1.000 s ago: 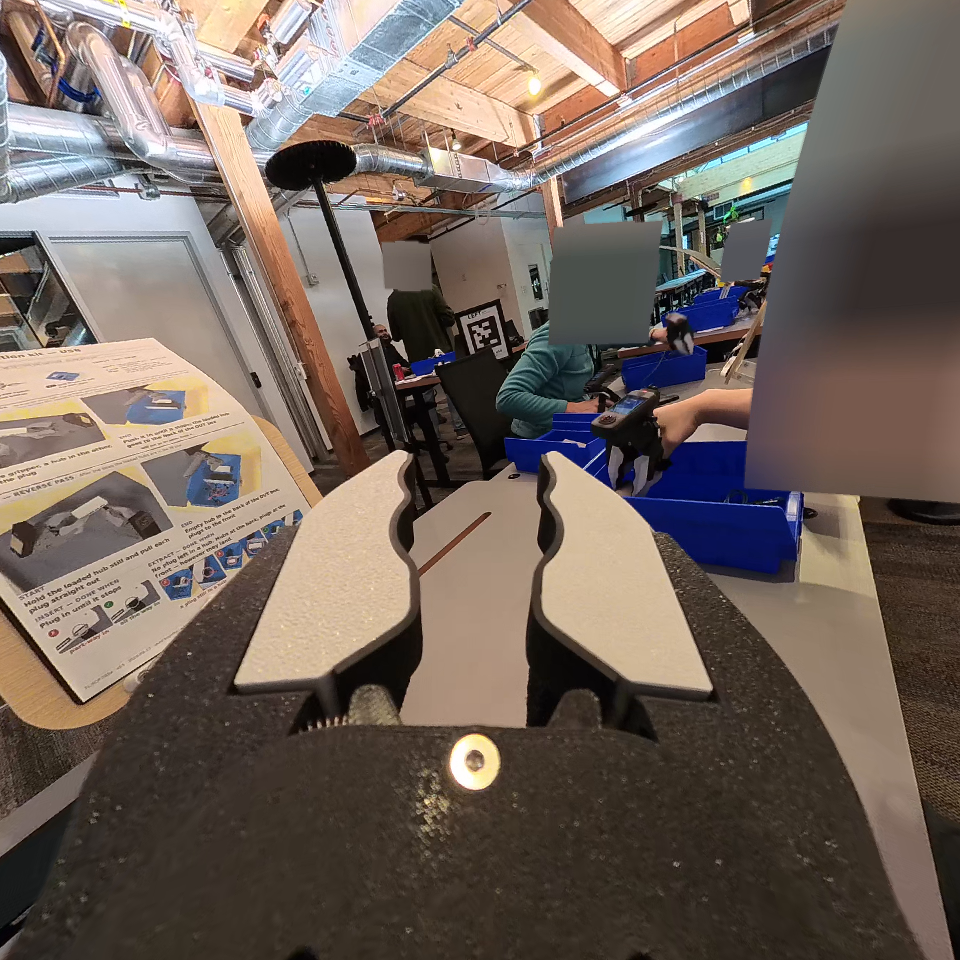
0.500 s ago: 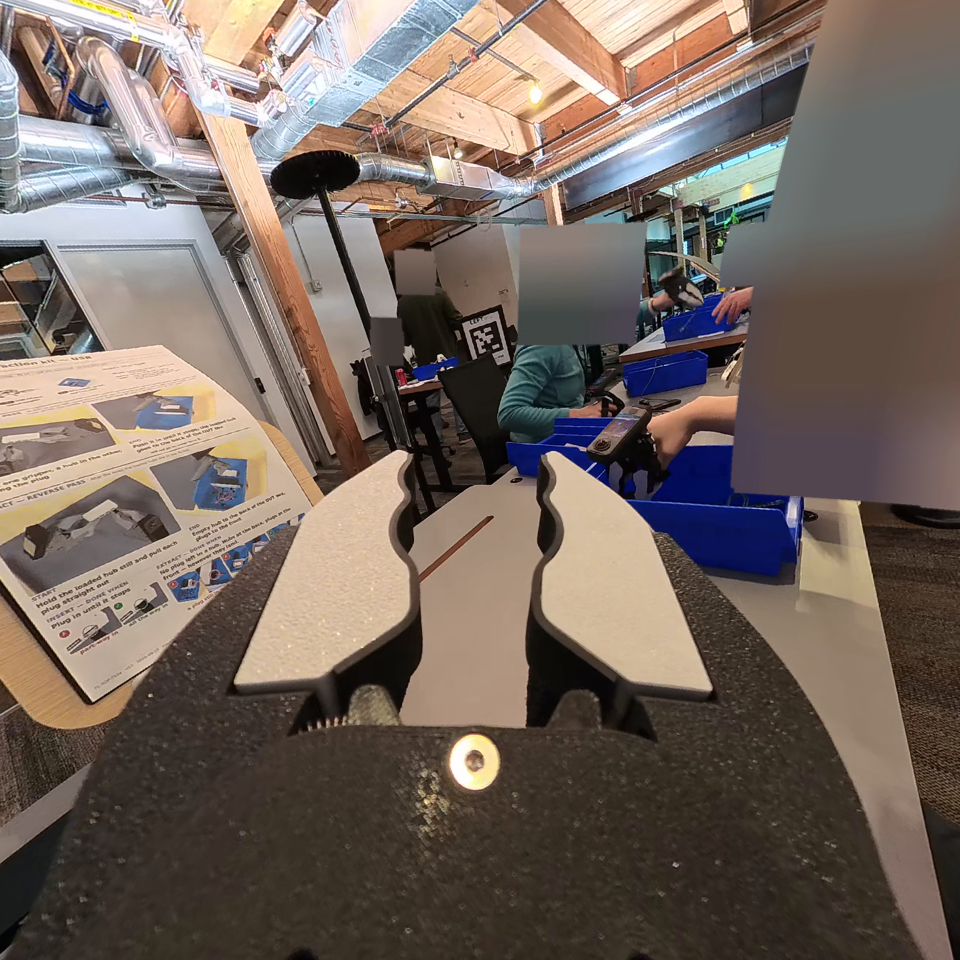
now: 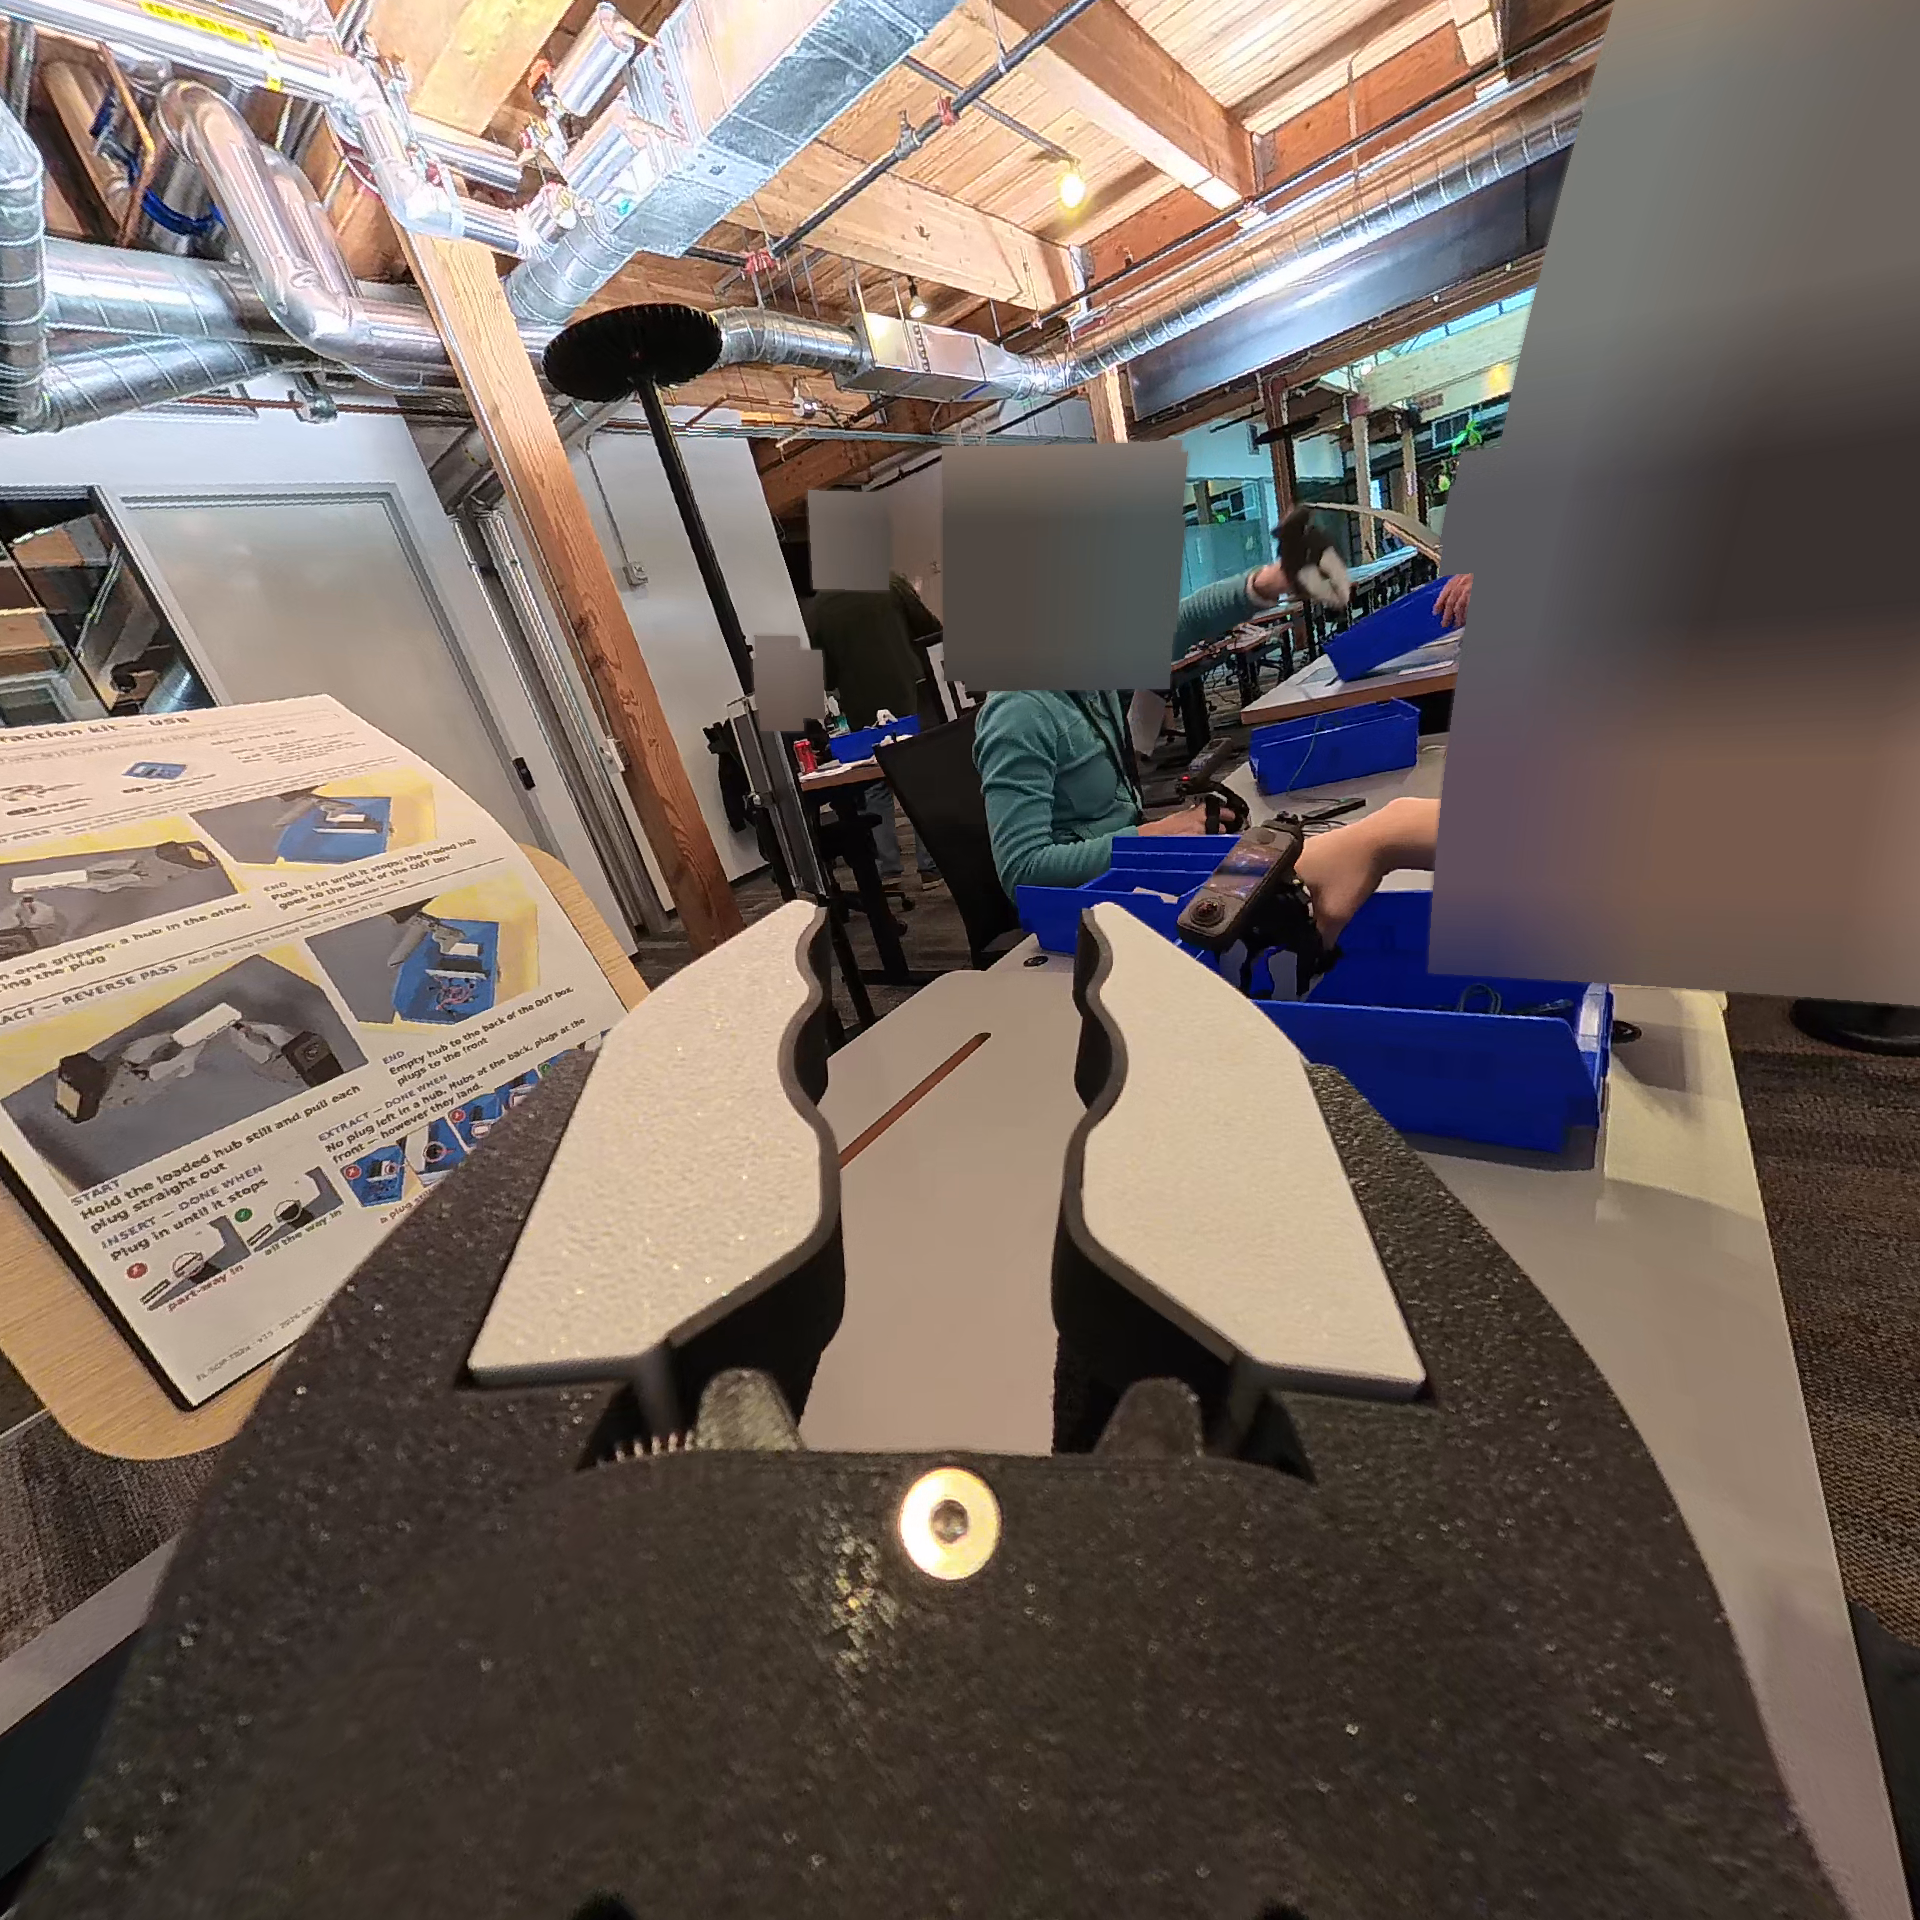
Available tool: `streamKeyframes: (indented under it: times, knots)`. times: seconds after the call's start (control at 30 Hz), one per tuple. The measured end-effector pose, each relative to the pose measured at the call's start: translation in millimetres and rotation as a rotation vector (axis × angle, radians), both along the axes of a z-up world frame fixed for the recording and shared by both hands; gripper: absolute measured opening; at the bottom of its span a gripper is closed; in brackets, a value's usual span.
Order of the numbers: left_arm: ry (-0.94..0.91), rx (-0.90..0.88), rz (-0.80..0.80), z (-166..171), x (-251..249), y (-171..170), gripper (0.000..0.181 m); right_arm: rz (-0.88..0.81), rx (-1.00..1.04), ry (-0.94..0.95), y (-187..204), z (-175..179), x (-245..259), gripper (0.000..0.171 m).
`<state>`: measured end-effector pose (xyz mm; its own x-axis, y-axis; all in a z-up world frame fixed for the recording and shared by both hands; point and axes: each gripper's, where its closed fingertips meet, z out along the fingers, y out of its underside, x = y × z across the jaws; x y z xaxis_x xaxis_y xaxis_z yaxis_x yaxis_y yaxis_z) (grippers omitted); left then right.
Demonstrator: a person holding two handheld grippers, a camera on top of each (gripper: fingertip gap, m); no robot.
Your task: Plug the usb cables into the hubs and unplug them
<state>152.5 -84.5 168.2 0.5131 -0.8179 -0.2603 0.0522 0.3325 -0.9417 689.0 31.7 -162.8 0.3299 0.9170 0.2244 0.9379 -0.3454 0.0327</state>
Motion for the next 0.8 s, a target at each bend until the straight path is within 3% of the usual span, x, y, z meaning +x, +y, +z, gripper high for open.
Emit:
streamKeyframes:
  times: [0.5,0.8]
  knots:
    - [-0.024,-0.008,-0.003,-0.7,-6.3,-2.8,0.044,-0.035,0.093,-0.025,-1.2,22.9,12.2,0.046]
    - [-0.061,-0.047,0.03,-10.9,-27.3,3.2,0.044,-0.095,0.255,0.02,-21.0,87.3,11.8,0.045]
